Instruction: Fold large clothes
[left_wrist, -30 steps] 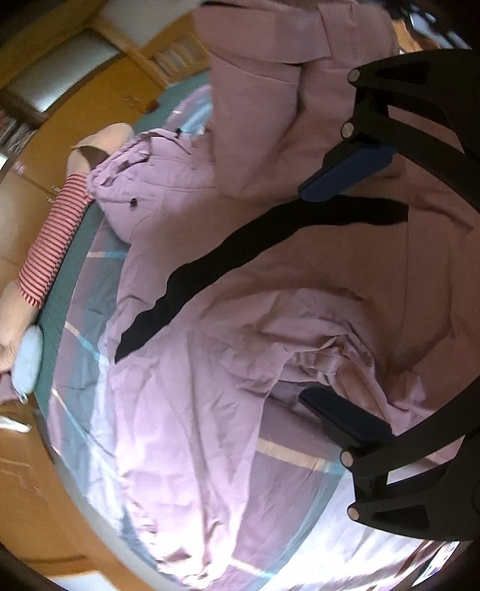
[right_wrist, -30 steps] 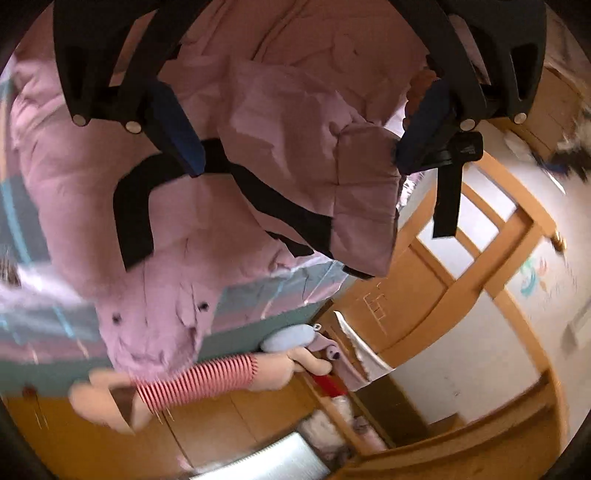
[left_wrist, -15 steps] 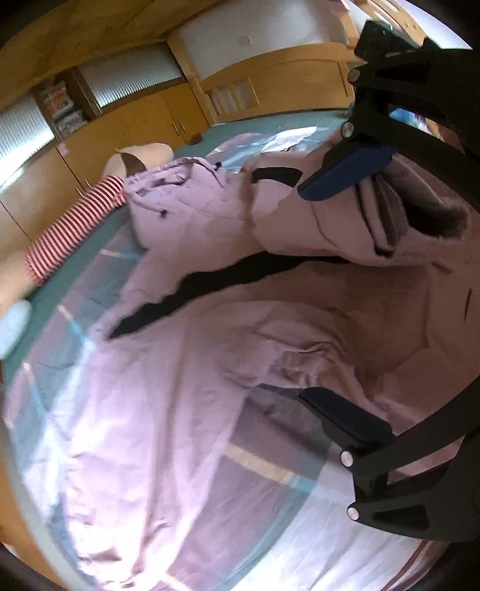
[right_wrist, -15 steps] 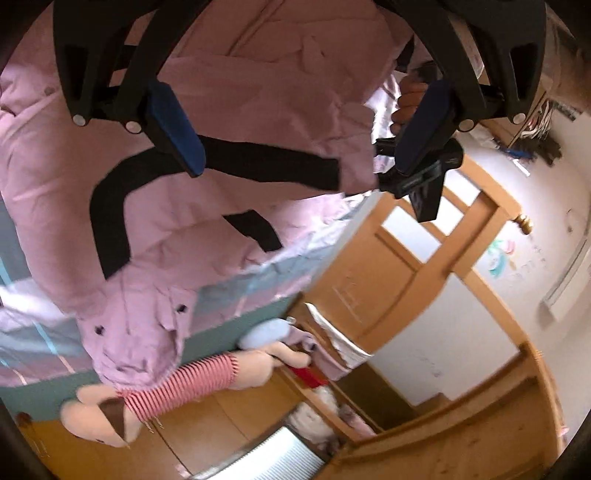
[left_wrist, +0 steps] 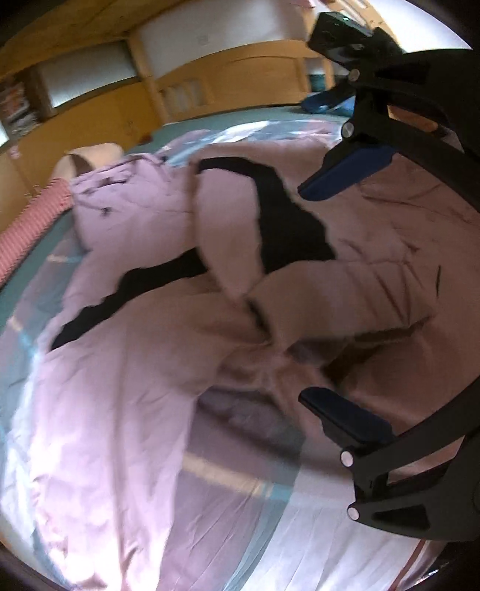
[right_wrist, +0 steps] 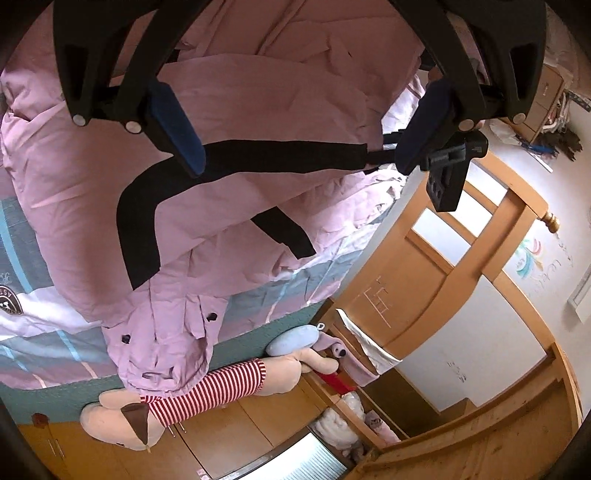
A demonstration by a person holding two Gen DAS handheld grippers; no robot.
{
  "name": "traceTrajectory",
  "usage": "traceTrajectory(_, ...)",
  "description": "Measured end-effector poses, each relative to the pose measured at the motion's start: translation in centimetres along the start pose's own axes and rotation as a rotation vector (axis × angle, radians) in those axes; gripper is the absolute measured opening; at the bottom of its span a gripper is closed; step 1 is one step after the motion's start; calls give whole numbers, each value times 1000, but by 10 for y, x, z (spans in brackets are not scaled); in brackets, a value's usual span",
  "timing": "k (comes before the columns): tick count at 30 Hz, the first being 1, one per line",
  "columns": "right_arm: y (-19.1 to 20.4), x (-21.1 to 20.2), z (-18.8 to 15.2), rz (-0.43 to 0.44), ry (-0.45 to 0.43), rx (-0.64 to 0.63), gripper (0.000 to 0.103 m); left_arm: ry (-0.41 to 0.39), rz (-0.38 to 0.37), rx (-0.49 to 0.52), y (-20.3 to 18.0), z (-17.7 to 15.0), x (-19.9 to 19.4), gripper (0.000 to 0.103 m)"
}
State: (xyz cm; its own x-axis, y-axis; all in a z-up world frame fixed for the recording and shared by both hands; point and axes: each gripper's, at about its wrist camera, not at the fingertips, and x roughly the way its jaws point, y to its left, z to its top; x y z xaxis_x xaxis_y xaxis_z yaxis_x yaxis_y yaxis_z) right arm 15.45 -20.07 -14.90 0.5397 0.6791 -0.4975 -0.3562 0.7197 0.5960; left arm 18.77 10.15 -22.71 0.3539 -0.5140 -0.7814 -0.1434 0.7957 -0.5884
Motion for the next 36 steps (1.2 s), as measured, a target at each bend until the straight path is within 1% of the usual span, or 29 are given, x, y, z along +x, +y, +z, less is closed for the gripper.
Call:
traceTrajectory(1, 1, 1, 0, -7, 3, -6, 102, 39, -21, 0, -2, -3, 10, 101)
traceTrajectory(2, 2, 1, -1, -22, 8, -14, 102, 52, -14, 6, -3, -4, 16, 101)
traceTrajectory(3, 3, 2, -1, -43, 13, -26, 102, 46, 13, 21, -7, -5, 19, 100)
traceTrajectory(4, 3, 1, 0, -77, 19, -40, 102, 26, 55, 50, -13, -6, 22, 92)
traceTrajectory(5, 4, 0, 0, -111, 25, -49, 102, 14, 76, 71, -17, -6, 23, 86)
traceTrajectory(7, 0, -4, 2, -204, 47, -71, 102, -13, 96, 102, -23, -1, 28, 57)
traceTrajectory(8, -3, -6, 3, -228, 55, -71, 102, -27, 105, 108, -23, 1, 29, 46)
traceTrajectory(10, -16, -16, 7, -249, 77, -42, 102, -46, 137, 134, -28, 10, 36, 42)
traceTrajectory(13, -42, -22, 8, -248, 129, 46, 102, -114, 211, 232, -47, 31, 44, 40)
traceTrajectory(15, -69, -16, 1, -254, 212, 153, 102, -156, 268, 280, -59, 40, 51, 40)
traceTrajectory(18, -108, 3, -13, -288, 316, 311, 102, -199, 315, 344, -71, 50, 62, 40)
traceTrajectory(20, -127, 11, -17, -299, 320, 380, 102, -211, 340, 371, -70, 56, 69, 41)
traceTrajectory(21, -136, 12, -17, -316, 296, 411, 102, -196, 333, 346, -65, 59, 72, 41)
traceTrajectory(22, -146, 8, -14, -320, 228, 459, 102, -185, 322, 322, -61, 61, 74, 42)
traceTrajectory(23, -152, 4, -12, -320, 176, 485, 92, -173, 301, 292, -54, 62, 75, 42)
traceTrajectory(24, -157, 0, -10, -330, 120, 502, 65, -169, 286, 279, -51, 63, 74, 42)
traceTrajectory(25, -157, -1, -8, -356, 109, 492, 52, -169, 281, 280, -49, 62, 72, 42)
traceTrajectory(26, -155, 0, -6, -391, 101, 454, 34, -170, 282, 283, -51, 61, 72, 43)
traceTrajectory(27, -152, 1, -6, -389, 88, 436, 31, -168, 287, 286, -53, 61, 69, 44)
traceTrajectory(28, -150, 1, -8, -369, 61, 439, 30, -160, 290, 281, -56, 60, 65, 48)
traceTrajectory(29, -149, 0, -8, -369, 46, 442, 29, -154, 276, 275, -58, 58, 60, 57)
traceTrajectory(30, -148, 0, -9, -372, 37, 441, 29, -143, 235, 268, -60, 55, 54, 63)
traceTrajectory(31, -147, 1, -10, -374, 36, 439, 29, -125, 180, 263, -63, 50, 46, 78)
traceTrajectory(32, -150, 3, -7, -369, 42, 443, 29, -115, 160, 260, -64, 45, 42, 90)
traceTrajectory(34, -151, 6, -8, -354, 54, 454, 31, -103, 143, 247, -63, 36, 36, 96)
traceTrajectory(35, -154, 8, -4, -349, 58, 459, 33, -82, 124, 238, -62, 32, 37, 98)
traceTrajectory(36, -151, 11, -3, -347, 65, 461, 40, -48, 102, 231, -61, 30, 44, 99)
